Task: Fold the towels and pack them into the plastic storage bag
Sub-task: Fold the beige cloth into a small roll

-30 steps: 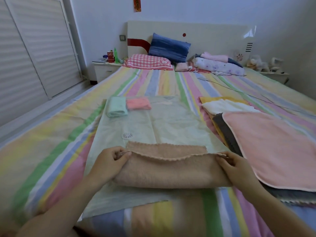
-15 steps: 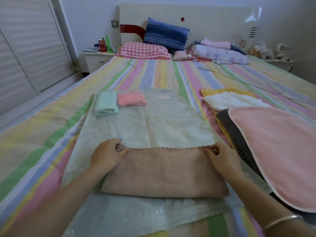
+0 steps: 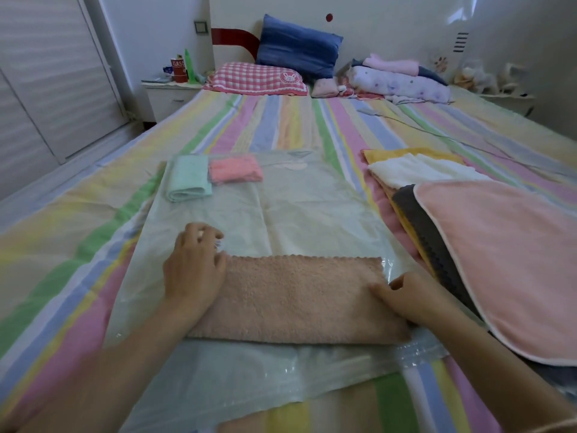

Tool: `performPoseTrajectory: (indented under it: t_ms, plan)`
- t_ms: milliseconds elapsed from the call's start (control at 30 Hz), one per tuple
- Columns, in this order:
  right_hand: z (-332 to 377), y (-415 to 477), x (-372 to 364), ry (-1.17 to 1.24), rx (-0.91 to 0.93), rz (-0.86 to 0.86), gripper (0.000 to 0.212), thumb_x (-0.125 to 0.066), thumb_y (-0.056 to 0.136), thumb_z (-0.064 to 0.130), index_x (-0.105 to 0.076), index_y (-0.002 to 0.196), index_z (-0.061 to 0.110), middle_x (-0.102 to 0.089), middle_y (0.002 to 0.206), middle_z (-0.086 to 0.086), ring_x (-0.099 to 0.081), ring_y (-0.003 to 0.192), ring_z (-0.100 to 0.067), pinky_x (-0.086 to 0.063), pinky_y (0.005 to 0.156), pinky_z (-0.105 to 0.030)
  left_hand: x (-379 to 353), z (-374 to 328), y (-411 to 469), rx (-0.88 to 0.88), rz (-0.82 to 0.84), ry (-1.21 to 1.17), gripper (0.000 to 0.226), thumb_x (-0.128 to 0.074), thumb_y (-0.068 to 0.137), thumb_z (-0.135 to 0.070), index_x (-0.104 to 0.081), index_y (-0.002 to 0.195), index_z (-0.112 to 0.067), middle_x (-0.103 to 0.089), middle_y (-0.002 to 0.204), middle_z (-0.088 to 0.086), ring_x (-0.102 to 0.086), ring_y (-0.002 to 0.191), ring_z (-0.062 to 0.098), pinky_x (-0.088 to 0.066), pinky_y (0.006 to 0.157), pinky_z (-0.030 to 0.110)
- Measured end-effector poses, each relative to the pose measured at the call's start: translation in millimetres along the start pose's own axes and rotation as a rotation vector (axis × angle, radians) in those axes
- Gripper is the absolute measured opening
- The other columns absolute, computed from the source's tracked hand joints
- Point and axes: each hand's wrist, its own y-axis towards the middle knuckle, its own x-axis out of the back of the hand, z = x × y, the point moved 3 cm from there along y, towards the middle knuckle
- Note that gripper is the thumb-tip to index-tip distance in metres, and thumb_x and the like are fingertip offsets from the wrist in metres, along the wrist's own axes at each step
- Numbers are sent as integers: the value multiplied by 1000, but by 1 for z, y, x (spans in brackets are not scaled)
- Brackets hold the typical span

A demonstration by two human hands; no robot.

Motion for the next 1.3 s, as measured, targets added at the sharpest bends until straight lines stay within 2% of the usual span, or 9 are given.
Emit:
performPoseTrajectory:
  t_ms: [133, 233, 400, 533, 633, 700, 933, 1067, 1300]
  plan:
    - [5, -13, -2, 119, 30, 83, 54, -57, 88, 50, -37, 54, 14, -38, 49, 0, -41, 46, -16, -30, 48, -26, 9, -56, -28, -394, 102, -201, 35, -51, 83, -33, -63, 114, -22, -57, 130, 0, -54, 118, 21, -48, 97, 43]
    - [5, -19, 2, 290, 54, 58, 44, -59, 90, 39, -36, 62, 14, -35, 57, -3, -38, 53, -18, -25, 51, -28, -6, -94, -60, -533, 442, -150, 67, -20, 91, -59, -33, 148, -26, -25, 158, -5, -20, 146, 14, -12, 121, 36]
    - [3, -34, 25, 613, 63, -12, 25, -58, 92, 26, -62, 86, 3, -59, 83, -19, -49, 71, -18, -35, 57, -30, -39, -129, -83, -542, 500, -19, 78, 2, 90, -67, -2, 155, -25, 6, 162, -1, 12, 148, 12, 8, 120, 38]
    - [25, -52, 51, 770, 133, -75, 15, -60, 91, 25, -70, 95, 14, -69, 95, -5, -62, 83, -14, -50, 68, -29, -47, -167, -96, -515, 598, -323, 78, 4, 91, -63, -9, 155, -21, -4, 163, 1, 6, 149, 12, 0, 121, 38]
    - [53, -63, 55, 793, 230, -57, 8, -68, 86, 25, -69, 91, 19, -70, 88, -2, -66, 82, -15, -54, 75, -33, -27, -174, -86, -301, 518, -935, 41, -32, 101, -25, -47, 139, -21, -51, 141, -1, -45, 131, 9, -35, 110, 31]
    - [72, -69, 44, 797, 274, -1, 7, -70, 85, 24, -67, 89, 20, -69, 80, 2, -65, 73, -12, -52, 63, -27, -18, -148, -74, -25, 417, -981, 33, -38, 98, -14, -61, 121, -19, -67, 117, -2, -61, 105, 7, -47, 97, 32]
    - [114, -82, -33, 811, 279, 355, 12, -64, 90, 31, -64, 97, 21, -68, 95, -4, -71, 79, -17, -59, 60, -34, -1, -48, -54, 629, 577, -1002, 51, -35, 100, -50, -73, 91, -17, -76, 88, 9, -71, 85, 31, -54, 72, 35]
    - [101, -83, -32, 775, 315, 192, 9, -58, 93, 21, -67, 95, 24, -70, 92, -2, -70, 70, -14, -58, 59, -29, 0, -43, -59, 570, 607, -991, 29, -60, 91, -40, -65, 106, -16, -71, 95, 8, -69, 75, 24, -52, 57, 28]
    - [50, -71, -17, 280, 228, -240, 17, -56, 88, 43, -55, 104, 40, -58, 106, 19, -57, 81, -3, -53, 75, -33, 8, -66, -61, 159, 480, -790, 59, -58, 82, -10, -48, 131, -41, -60, 120, -10, -56, 113, 3, -47, 98, 28]
